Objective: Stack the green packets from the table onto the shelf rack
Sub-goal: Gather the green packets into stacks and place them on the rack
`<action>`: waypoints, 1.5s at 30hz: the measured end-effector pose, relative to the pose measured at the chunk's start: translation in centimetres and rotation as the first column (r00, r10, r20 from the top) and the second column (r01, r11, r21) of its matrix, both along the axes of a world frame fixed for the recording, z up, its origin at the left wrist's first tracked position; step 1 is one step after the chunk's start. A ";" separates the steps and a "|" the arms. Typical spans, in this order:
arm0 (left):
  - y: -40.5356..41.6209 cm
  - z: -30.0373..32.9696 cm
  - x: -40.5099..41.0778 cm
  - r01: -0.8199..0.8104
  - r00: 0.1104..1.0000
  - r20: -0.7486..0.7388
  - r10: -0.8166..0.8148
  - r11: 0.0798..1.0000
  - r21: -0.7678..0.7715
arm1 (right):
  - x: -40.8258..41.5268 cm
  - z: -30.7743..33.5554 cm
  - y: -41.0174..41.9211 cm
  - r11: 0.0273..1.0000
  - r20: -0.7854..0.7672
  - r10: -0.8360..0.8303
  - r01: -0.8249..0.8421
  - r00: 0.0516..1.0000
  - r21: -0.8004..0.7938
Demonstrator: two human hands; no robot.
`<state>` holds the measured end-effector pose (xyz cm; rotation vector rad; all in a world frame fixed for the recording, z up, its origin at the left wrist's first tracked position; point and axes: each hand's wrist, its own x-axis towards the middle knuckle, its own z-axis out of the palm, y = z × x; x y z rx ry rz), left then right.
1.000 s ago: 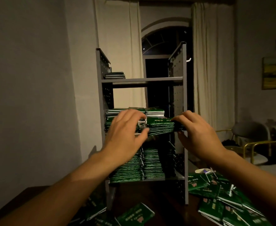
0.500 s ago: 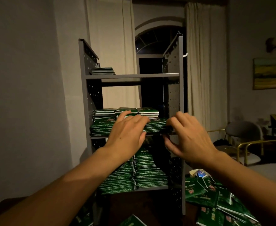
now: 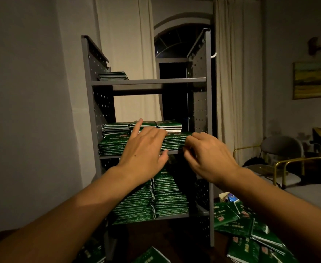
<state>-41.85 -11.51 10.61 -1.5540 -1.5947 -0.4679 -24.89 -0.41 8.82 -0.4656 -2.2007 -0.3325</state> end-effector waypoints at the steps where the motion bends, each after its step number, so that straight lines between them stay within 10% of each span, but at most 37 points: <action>1: 0.0 0.1 0.0 0.013 1.000 -0.003 -0.013 1.000 0.013 | 0.2 0.2 -0.2 1.000 -0.011 0.010 -0.010 1.000 -0.011; 16: -8.9 -2.8 7.4 0.158 0.961 0.253 -0.110 0.971 -0.178 | 6.7 -0.4 -9.6 0.932 0.069 0.108 -0.077 0.992 -0.353; 27: -13.7 -11.3 13.7 0.279 0.857 0.515 -0.025 0.863 -0.422 | 14.6 -7.1 -15.1 0.754 0.486 0.143 0.224 0.862 -0.618; 40: -12.3 -22.1 13.6 0.252 0.805 0.577 0.137 0.802 -0.542 | 13.8 -17.7 -14.7 0.573 0.635 0.047 0.500 0.771 -0.649; 45: -10.6 -24.4 12.1 0.301 0.625 0.770 0.132 0.869 -0.393 | 10.7 -19.2 -14.9 0.624 0.631 -0.136 0.561 0.764 -0.544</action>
